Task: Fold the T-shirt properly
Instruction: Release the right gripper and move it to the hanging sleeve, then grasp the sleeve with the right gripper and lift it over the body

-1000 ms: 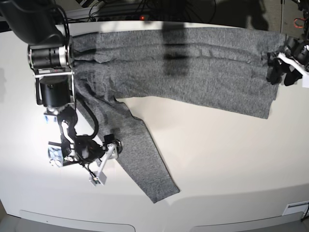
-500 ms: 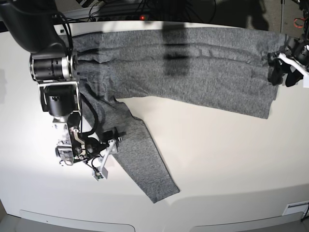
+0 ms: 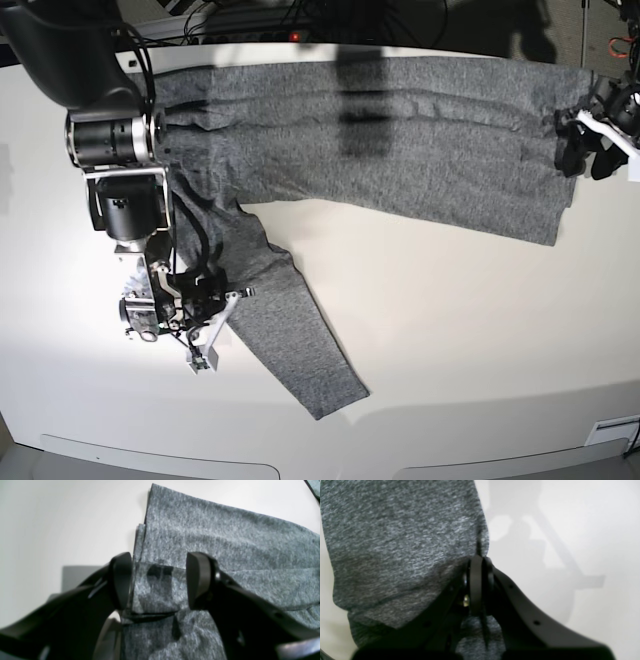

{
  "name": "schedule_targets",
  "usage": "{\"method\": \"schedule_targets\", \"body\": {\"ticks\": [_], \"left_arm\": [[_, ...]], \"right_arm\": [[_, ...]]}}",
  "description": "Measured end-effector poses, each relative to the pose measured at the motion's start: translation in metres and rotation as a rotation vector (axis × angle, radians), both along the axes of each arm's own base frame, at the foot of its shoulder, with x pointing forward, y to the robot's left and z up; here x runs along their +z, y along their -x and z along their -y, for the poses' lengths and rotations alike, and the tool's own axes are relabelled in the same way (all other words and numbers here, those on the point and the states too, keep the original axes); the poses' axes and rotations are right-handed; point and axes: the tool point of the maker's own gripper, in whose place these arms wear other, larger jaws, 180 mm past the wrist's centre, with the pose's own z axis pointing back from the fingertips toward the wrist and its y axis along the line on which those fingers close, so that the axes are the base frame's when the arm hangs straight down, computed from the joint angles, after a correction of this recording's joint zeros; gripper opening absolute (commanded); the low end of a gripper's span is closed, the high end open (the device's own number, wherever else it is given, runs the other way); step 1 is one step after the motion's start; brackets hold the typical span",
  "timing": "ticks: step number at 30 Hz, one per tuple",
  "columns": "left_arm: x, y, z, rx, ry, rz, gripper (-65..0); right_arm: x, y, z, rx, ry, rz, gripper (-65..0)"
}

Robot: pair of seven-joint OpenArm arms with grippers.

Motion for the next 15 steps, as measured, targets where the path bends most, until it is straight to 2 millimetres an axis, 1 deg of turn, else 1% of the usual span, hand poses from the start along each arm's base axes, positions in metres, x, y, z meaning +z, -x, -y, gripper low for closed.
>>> {"method": "schedule_targets", "body": {"ticks": [4,6,8,11,13,15], "left_arm": [[0.0,0.0,0.0,0.0,0.0,0.0,-31.1],[0.0,0.0,0.0,0.0,0.0,0.0,-31.1],[0.0,0.0,0.0,0.0,0.0,-0.001,-31.1],[0.0,0.0,0.0,0.0,0.0,0.002,-31.1],[0.001,0.0,0.0,0.001,0.0,0.004,-31.0],[0.001,0.0,0.0,0.001,0.0,0.004,-31.0]], "right_arm": [[0.004,-0.003,0.0,0.002,0.006,0.003,-65.0],[0.009,-0.003,0.001,0.02,0.024,-0.012,-65.0],[0.018,-0.002,-0.002,0.049,0.036,-0.026,-65.0],[0.041,-0.004,-0.013,0.102,0.011,-0.023,-65.0],[0.057,-0.004,-0.025,0.135,-0.034,0.004,-65.0],[0.066,0.002,-0.038,0.155,-0.087,0.026,-65.0]]}}
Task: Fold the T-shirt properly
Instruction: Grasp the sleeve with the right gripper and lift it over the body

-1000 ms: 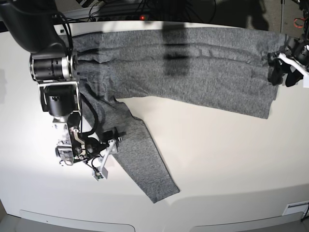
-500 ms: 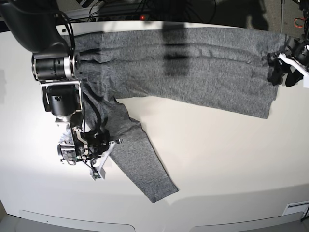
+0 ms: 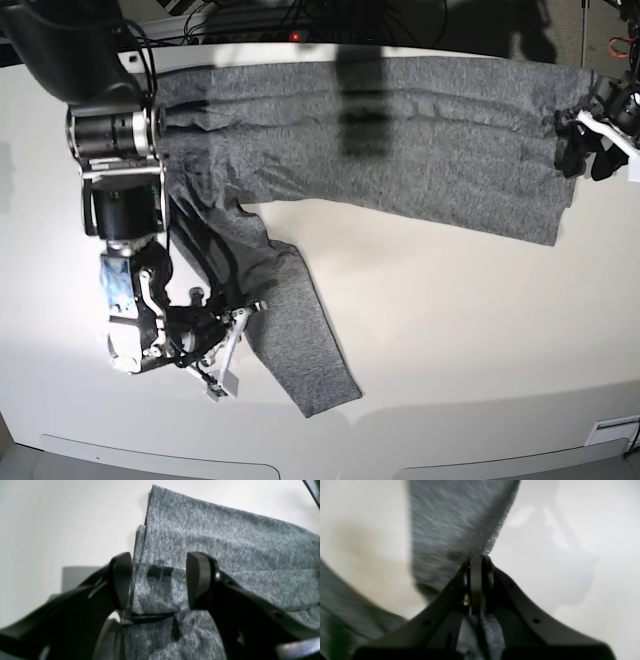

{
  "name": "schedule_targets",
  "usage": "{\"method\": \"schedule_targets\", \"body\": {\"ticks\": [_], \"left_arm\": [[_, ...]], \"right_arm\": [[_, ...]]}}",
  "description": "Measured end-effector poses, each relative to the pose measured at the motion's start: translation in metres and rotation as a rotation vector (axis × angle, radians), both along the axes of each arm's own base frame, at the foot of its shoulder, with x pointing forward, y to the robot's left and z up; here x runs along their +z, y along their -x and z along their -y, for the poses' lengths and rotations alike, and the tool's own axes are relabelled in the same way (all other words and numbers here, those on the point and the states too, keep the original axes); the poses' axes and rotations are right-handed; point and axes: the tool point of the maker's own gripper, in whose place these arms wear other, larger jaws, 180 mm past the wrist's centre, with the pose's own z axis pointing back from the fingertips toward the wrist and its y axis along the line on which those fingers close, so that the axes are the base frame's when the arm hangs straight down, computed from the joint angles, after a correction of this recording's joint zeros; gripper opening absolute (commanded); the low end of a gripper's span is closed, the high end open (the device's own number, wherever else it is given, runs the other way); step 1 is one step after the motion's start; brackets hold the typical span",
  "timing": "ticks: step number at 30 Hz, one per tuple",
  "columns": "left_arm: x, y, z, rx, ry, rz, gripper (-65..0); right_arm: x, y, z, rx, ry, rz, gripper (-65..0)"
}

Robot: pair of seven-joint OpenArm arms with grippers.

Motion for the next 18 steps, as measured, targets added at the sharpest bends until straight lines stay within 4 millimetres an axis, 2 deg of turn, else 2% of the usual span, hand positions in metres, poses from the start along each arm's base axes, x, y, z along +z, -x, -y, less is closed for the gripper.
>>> {"method": "schedule_targets", "body": {"ticks": [2,6,10,12,16,18], "left_arm": [[0.0,0.0,0.0,0.0,0.0,0.0,-31.1],[0.0,0.0,0.0,0.0,0.001,0.0,-31.1],[0.0,0.0,0.0,0.0,0.0,0.0,-31.0],[0.0,0.0,0.0,0.0,0.0,0.0,-31.1],[-0.001,0.001,-0.001,-0.005,-0.017,-0.006,-31.0],[-0.002,0.001,-0.001,-0.006,-0.017,-0.007,-31.1]], "right_arm": [[-0.001,0.014,-0.012,0.031,-0.026,-0.002,-65.0],[-0.006,0.062,-0.041,0.158,-0.024,-0.045,-65.0],[0.012,0.095,-0.071,0.237,-0.038,0.034,-65.0],[0.015,0.112,-0.08,0.262,-0.055,0.057,-65.0],[-0.004,0.157,-0.09,0.281,-0.078,-0.009,-65.0],[-0.001,0.17,-0.098,0.295,-0.107,-0.004,-65.0]]}}
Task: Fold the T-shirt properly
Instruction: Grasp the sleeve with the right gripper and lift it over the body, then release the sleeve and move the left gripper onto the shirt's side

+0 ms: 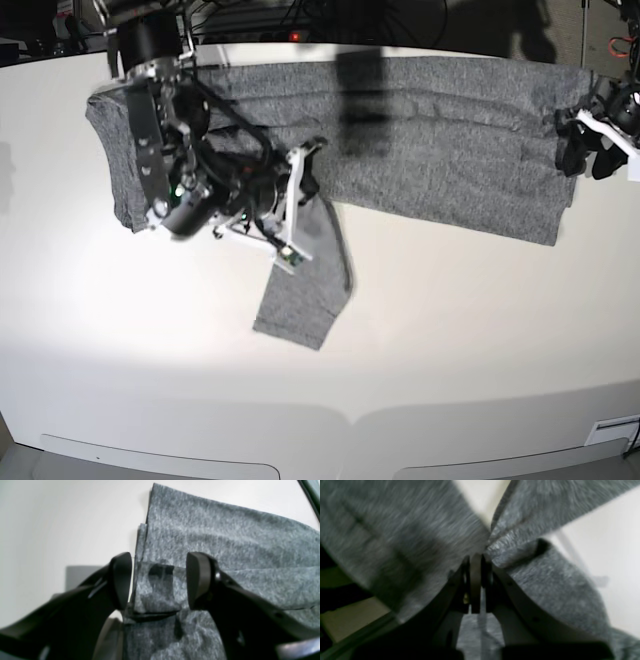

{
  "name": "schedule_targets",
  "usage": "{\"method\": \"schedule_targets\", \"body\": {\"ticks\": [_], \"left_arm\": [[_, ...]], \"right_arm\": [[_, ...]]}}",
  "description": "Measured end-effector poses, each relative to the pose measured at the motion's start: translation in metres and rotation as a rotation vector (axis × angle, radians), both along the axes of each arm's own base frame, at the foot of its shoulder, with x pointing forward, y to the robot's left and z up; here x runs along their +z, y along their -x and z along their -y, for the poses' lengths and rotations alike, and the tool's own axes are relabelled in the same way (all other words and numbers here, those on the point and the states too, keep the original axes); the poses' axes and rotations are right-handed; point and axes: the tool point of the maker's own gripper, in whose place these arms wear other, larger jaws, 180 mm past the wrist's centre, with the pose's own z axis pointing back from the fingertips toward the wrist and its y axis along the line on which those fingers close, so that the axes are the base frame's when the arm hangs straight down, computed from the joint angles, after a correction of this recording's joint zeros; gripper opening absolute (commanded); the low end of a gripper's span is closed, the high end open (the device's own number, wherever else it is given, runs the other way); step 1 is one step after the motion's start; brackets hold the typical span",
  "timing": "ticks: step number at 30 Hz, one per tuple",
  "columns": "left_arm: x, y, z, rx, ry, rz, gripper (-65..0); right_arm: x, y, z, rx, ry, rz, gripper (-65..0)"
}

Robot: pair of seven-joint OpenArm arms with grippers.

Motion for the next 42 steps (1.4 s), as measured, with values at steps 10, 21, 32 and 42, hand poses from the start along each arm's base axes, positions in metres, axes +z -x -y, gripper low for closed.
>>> {"method": "schedule_targets", "body": {"ticks": [10,21,32,42], "left_arm": [[0.0,0.0,0.0,0.001,0.001,0.002,-31.0],[0.0,0.0,0.0,0.0,0.0,0.0,-31.0],[0.0,0.001,0.0,0.0,0.0,-0.002,-31.0],[0.021,-0.009,0.012,-0.051,-0.023,0.05,-31.1]], "right_arm": [[0.018,0.035,-0.037,0.034,-0.135,0.003,-65.0],[0.015,0.08,-0.089,0.23,-0.17,-0.034,-65.0],[0.015,0.084,-0.102,0.268,-0.167,0.011,-33.5],[0.012,0.062,-0.082,0.201,-0.104,0.058,-29.4]]}}
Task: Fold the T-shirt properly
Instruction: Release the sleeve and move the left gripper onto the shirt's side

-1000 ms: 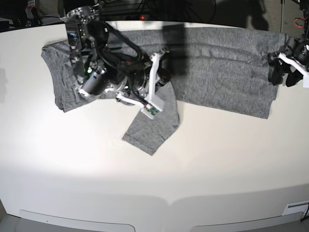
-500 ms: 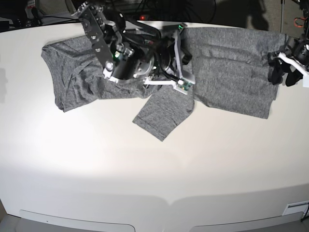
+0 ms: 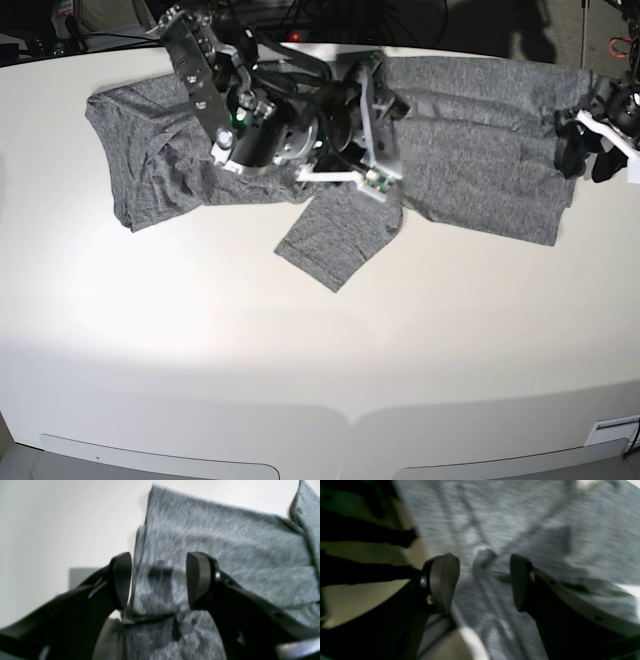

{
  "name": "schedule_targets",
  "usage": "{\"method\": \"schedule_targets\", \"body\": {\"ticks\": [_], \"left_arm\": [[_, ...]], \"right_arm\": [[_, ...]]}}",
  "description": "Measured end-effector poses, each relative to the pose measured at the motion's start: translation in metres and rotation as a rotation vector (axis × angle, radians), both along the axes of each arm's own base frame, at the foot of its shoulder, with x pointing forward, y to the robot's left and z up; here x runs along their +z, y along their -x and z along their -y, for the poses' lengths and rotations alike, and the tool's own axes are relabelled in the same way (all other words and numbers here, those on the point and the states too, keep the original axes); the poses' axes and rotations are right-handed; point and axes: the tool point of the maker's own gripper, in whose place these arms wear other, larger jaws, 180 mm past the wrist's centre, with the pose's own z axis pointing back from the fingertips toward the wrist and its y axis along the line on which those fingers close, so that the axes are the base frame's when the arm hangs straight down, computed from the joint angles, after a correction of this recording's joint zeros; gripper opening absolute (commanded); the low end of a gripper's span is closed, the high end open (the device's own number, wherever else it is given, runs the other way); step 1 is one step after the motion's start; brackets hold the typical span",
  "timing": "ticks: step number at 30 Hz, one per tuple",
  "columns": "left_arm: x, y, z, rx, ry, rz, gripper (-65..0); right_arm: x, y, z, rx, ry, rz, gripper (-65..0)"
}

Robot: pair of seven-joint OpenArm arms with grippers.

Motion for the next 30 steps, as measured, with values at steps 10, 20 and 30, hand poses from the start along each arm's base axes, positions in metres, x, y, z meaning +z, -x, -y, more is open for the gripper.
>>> {"method": "schedule_targets", "body": {"ticks": [10,20,30], "left_arm": [[0.049,-0.016,0.113,-0.303,0.059,0.134,-31.1],[0.047,-0.037,0.247,-0.496,0.078,0.183,-31.1],[0.004,-0.07,0.322,-0.544,0.078,0.081,-31.1]], "right_arm": [[-0.006,-0.067,0.161,-0.423,0.21,0.075,-29.4],[-0.011,-0.033,0.283,-0.723,0.3,0.007,-29.4],[-0.02,0.004,0.321,-0.833,0.35,-0.05,-29.4]]}}
